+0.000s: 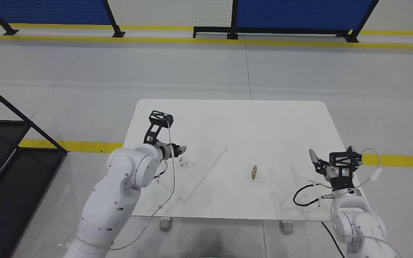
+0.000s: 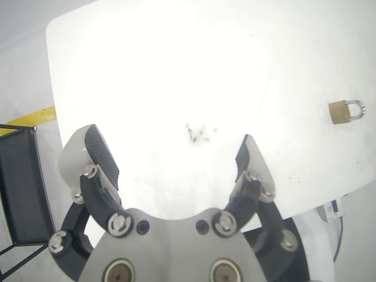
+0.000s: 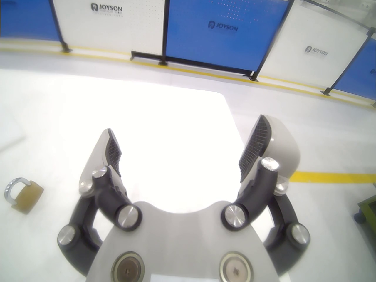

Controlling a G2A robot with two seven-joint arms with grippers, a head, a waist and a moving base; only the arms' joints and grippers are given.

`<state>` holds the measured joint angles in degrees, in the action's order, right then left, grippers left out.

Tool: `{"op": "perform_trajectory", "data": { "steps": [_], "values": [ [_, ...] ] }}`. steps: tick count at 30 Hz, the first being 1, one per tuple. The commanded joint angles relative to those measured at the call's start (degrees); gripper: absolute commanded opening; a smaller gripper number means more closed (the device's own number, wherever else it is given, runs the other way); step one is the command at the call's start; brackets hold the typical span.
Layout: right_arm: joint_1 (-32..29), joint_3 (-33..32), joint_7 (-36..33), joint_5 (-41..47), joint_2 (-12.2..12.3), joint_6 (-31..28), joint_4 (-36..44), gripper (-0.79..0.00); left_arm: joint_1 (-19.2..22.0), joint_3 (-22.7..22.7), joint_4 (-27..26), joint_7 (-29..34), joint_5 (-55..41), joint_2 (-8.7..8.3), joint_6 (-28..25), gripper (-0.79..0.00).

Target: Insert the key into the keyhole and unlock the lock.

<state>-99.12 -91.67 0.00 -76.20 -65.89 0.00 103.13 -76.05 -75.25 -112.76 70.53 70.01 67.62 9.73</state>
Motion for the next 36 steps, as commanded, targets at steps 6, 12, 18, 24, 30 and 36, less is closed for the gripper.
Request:
{"op": "perform_trajectory", "data": {
  "steps": [6, 12, 18, 24, 30, 36],
  "values": [
    [0.0, 0.0, 0.0, 0.0, 0.0, 0.0, 0.0, 0.0, 2.63, 2.63, 3.37, 4.54, -0.95, 0.47, 1.13, 0.0],
    [0.0, 0.0, 0.0, 0.0, 0.0, 0.0, 0.0, 0.0, 3.09, 3.65, 6.61, 3.06, -2.93, 0.53, -3.42, 0.0],
    [0.0, 0.0, 0.0, 0.0, 0.0, 0.0, 0.0, 0.0, 2.65, 3.46, 9.59, 1.58, -4.97, 0.34, -7.92, 0.0],
    [0.0, 0.0, 0.0, 0.0, 0.0, 0.0, 0.0, 0.0, 2.53, 4.18, 12.17, -0.26, -4.14, 0.3, -9.2, 0.0],
    [0.0, 0.0, 0.0, 0.0, 0.0, 0.0, 0.0, 0.0, 2.82, 4.91, 14.09, -0.89, -3.96, 0.29, -10.58, 0.0],
    [0.0, 0.0, 0.0, 0.0, 0.0, 0.0, 0.0, 0.0, 2.97, 5.28, 14.99, -0.7, -4.33, 0.24, -11.64, -0.231]
  ]
}}
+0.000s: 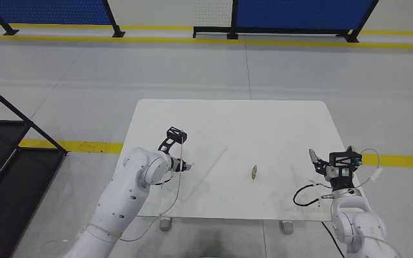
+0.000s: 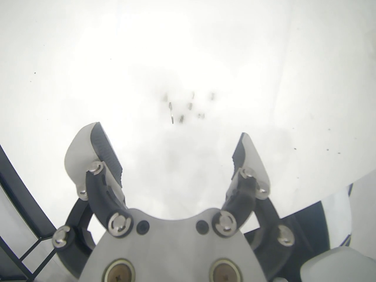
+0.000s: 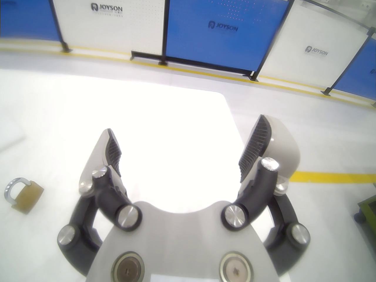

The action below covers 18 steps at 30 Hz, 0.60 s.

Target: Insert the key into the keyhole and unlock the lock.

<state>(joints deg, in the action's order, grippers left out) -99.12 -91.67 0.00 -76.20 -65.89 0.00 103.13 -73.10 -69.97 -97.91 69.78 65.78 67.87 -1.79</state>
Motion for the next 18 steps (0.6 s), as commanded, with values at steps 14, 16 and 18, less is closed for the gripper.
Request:
{"op": "perform_trajectory", "data": {
  "steps": [14, 16, 18],
  "values": [
    [0.0, 0.0, 0.0, 0.0, 0.0, 0.0, 0.0, 0.0, 1.19, 0.51, 2.1, 0.65, -1.35, -0.14, -2.14, -0.496],
    [0.0, 0.0, 0.0, 0.0, 0.0, 0.0, 0.0, 0.0, 1.63, 0.8, 2.6, 0.65, -1.44, -0.12, -2.47, -0.505],
    [0.0, 0.0, 0.0, 0.0, 0.0, 0.0, 0.0, 0.0, 2.06, 1.02, 3.08, 0.66, -1.63, -0.08, -2.46, -0.517]
  ]
}}
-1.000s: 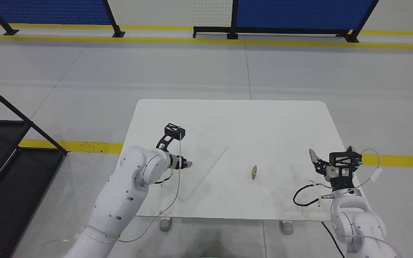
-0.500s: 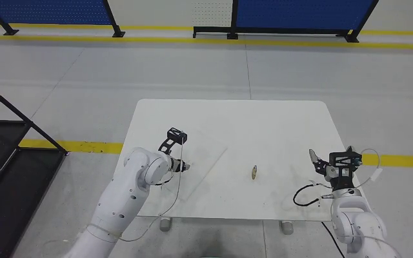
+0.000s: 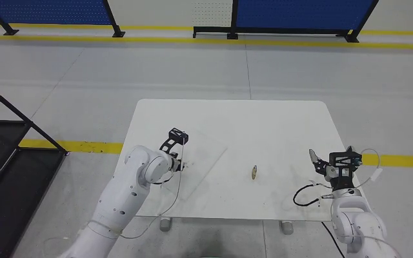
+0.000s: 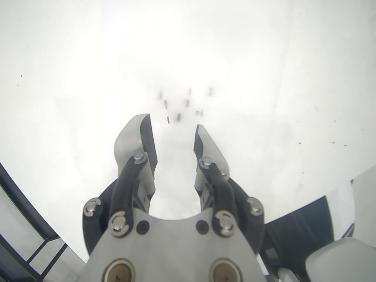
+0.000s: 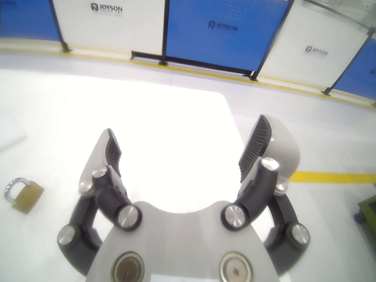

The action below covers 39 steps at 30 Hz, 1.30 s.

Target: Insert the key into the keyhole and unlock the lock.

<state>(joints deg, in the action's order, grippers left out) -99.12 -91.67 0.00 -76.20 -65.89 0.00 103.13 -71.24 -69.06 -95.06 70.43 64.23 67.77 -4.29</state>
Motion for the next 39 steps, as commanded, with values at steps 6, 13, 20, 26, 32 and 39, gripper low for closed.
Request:
{"op": "perform_trajectory", "data": {
  "steps": [6, 13, 20, 26, 32, 39],
  "values": [
    [0.0, 0.0, 0.0, 0.0, 0.0, 0.0, 0.0, 0.0, 1.24, 0.87, 1.64, 0.64, -0.02, 0.04, -0.52, -0.597],
    [0.0, 0.0, 0.0, 0.0, 0.0, 0.0, 0.0, 0.0, 2.24, 1.25, 2.79, 1.19, -0.14, 0.01, -0.92, -0.622],
    [0.0, 0.0, 0.0, 0.0, 0.0, 0.0, 0.0, 0.0, 3.11, 1.94, 3.69, 1.32, -0.33, 0.04, -1.29, -0.656],
    [0.0, 0.0, 0.0, 0.0, 0.0, 0.0, 0.0, 0.0, 3.99, 2.68, 4.77, 1.01, -0.43, 0.13, -1.48, -0.656],
    [0.0, 0.0, 0.0, 0.0, 0.0, 0.0, 0.0, 0.0, 4.93, 3.52, 6.27, 0.75, -0.47, 0.26, -1.42, -0.659],
    [0.0, 0.0, 0.0, 0.0, 0.0, 0.0, 0.0, 0.0, 5.86, 4.14, 7.69, 0.57, -0.57, 0.36, -1.21, -0.665]
  ]
}}
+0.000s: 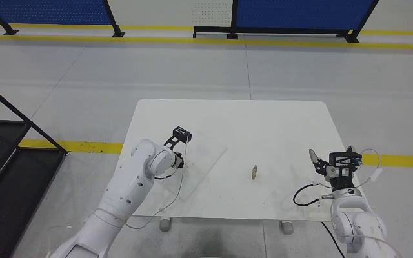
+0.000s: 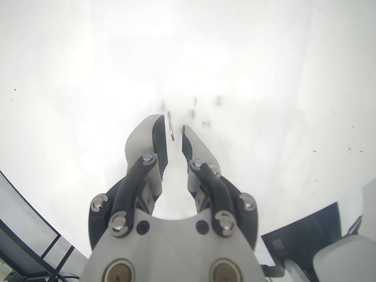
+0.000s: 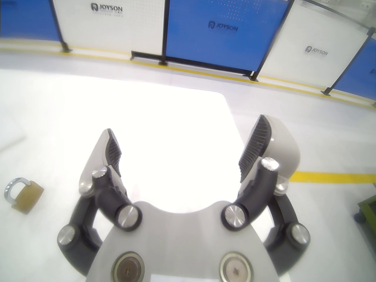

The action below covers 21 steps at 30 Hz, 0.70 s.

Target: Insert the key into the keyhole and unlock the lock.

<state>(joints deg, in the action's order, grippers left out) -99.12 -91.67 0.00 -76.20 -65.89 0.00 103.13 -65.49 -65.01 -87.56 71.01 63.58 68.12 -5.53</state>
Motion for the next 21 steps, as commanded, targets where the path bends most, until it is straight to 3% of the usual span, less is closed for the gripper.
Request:
{"op": "perform_trajectory", "data": {
  "steps": [1, 7, 16, 21],
  "values": [
    [0.0, 0.0, 0.0, 0.0, 0.0, 0.0, 0.0, 0.0, 0.2, 0.15, 0.32, -0.07, 0.08, 0.02, 0.04, -0.668],
    [0.0, 0.0, 0.0, 0.0, 0.0, 0.0, 0.0, 0.0, 0.62, 0.31, 1.02, -0.16, 0.12, 0.02, 0.21, -0.785],
    [0.0, 0.0, 0.0, 0.0, 0.0, 0.0, 0.0, 0.0, 0.99, -0.67, -0.13, 1.78, -0.22, -0.26, 0.22, -0.785],
    [0.0, 0.0, 0.0, 0.0, 0.0, 0.0, 0.0, 0.0, 1.42, -1.54, -0.67, 5.83, -1.79, -0.44, 0.84, -0.785]
  ]
}}
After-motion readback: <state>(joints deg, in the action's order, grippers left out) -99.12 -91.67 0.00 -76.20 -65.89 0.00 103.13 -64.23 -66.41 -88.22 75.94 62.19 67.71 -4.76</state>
